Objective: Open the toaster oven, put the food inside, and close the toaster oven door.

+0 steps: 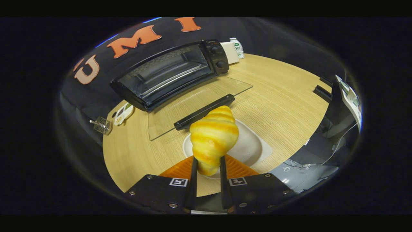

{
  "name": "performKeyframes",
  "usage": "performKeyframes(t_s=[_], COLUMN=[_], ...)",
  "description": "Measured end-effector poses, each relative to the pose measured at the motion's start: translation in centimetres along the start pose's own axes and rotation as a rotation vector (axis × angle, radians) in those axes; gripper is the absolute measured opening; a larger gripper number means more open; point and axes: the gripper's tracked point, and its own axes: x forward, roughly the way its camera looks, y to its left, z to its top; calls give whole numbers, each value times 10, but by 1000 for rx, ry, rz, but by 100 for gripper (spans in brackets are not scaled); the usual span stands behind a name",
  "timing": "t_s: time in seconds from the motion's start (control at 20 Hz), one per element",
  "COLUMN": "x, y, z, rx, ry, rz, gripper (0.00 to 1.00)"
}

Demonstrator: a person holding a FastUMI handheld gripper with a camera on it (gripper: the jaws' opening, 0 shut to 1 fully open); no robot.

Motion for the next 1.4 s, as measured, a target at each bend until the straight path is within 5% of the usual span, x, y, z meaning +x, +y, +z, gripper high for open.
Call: performKeyframes(t_s=[0.5,1.0,1.4], x=[-35,2,68], y=[46,107,135], z=[53,127,170], rx=[211,316,402], ry=[-56,-128,-127], rz=[275,528,559], gripper=[31,31,31])
